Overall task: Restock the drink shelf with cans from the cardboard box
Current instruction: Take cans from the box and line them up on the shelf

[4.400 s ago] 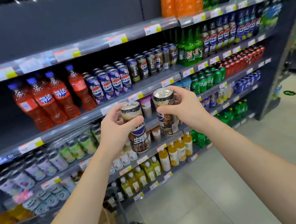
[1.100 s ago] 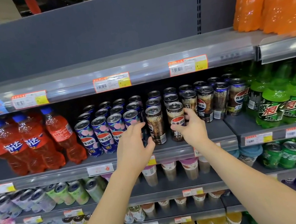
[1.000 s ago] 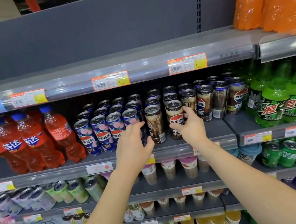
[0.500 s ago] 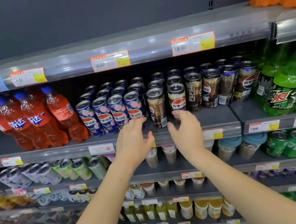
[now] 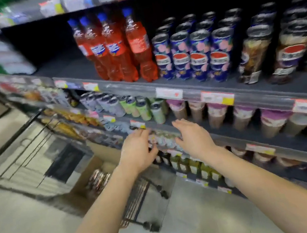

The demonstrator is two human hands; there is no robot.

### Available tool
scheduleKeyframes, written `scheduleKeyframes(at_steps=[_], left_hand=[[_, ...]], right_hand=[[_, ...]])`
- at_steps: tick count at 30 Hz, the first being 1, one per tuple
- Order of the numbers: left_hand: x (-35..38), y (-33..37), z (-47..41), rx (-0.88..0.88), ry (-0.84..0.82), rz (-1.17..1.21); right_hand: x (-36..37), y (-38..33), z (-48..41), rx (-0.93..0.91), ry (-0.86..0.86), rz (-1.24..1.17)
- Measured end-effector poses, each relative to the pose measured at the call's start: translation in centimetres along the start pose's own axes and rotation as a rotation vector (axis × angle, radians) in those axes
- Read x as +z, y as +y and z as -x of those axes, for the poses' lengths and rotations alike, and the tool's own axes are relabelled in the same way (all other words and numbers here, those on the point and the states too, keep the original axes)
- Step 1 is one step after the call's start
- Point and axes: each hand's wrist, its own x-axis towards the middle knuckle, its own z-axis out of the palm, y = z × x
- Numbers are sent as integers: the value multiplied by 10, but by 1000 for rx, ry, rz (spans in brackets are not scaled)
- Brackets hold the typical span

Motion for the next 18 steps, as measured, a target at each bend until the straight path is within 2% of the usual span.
scheduleKeyframes(at_steps=[10, 13, 18], left_hand=[[-7, -188, 116, -373, -66, 2], [-8, -255, 151, -439, -80, 0], [-14, -362, 186, -448, -88, -24]], right_hand=[[134, -176, -47, -211, -252, 24], [179, -235, -58, -211, -312, 24], [247, -327, -74, -132, -359, 27]])
